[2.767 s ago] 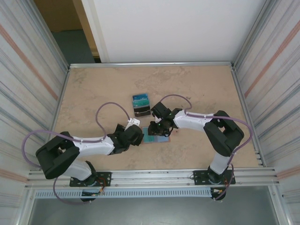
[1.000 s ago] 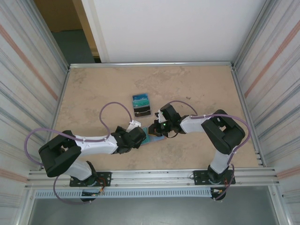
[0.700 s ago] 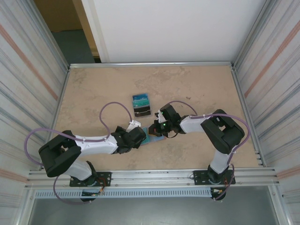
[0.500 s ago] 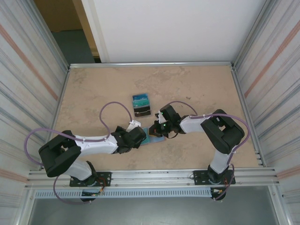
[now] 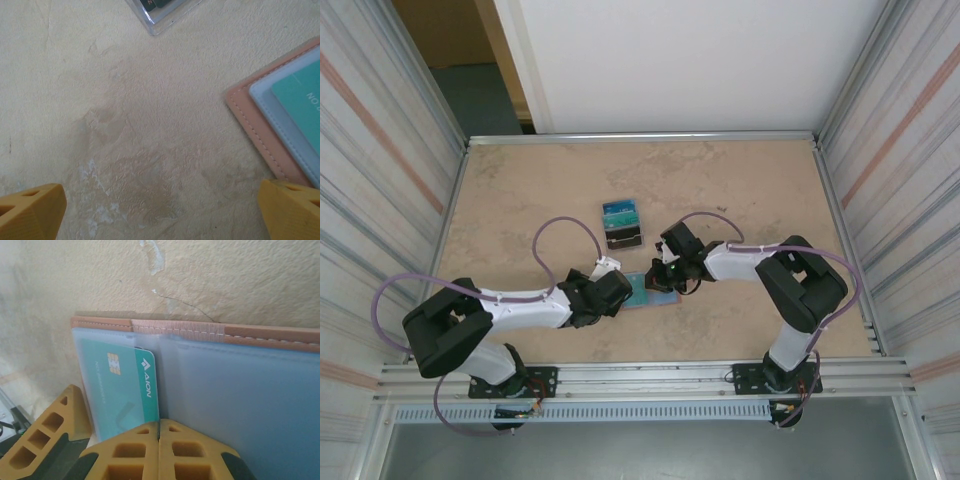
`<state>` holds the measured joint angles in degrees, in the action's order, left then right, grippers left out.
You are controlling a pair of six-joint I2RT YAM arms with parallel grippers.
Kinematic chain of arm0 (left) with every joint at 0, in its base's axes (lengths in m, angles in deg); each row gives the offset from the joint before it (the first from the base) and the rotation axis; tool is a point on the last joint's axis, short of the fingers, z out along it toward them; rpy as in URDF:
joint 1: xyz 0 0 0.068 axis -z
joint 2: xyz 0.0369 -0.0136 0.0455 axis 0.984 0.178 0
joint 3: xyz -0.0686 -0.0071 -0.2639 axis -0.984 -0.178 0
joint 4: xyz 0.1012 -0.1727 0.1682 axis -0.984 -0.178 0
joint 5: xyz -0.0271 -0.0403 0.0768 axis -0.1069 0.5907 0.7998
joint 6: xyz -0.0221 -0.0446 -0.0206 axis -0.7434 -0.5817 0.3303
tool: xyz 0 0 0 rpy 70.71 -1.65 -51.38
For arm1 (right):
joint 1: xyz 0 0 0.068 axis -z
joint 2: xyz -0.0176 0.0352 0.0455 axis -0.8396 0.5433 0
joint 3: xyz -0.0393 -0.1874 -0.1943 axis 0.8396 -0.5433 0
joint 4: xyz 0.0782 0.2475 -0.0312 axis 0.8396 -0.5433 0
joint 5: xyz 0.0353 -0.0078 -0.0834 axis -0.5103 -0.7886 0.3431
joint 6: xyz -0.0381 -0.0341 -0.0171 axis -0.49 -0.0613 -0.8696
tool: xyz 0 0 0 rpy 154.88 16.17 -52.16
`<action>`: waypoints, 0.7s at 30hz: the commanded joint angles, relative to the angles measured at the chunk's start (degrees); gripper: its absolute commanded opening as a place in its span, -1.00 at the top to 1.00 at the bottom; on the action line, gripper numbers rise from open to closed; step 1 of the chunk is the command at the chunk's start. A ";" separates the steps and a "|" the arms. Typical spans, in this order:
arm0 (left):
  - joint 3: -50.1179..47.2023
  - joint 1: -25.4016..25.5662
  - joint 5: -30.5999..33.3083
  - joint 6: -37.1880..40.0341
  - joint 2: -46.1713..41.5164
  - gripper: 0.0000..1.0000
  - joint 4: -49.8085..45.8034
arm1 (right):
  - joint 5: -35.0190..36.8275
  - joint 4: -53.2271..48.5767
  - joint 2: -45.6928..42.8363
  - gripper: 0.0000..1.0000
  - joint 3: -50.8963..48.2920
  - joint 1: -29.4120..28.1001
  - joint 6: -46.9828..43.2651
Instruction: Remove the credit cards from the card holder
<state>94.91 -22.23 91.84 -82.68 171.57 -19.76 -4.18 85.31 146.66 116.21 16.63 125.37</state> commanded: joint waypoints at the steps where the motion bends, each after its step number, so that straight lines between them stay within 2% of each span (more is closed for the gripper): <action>1: 0.94 0.40 1.88 -1.08 -0.45 -0.97 -1.69 | 2.81 -5.10 -2.06 1.00 1.57 0.50 -2.32; 12: 3.02 0.40 2.19 0.98 -2.46 -0.97 -1.26 | 4.68 -8.77 -3.44 1.00 3.21 0.50 -3.51; 18: 4.01 0.40 2.74 3.84 -2.20 -0.97 1.84 | 2.75 -6.85 -3.74 1.00 2.56 0.53 -2.14; 21: 5.42 0.41 4.07 4.90 0.22 -0.97 2.15 | 1.98 -5.11 -4.03 0.82 1.90 0.41 -0.98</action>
<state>98.04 -22.23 92.76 -79.70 170.46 -18.97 -1.07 78.93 144.98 118.05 16.74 123.36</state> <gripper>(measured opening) 0.986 0.070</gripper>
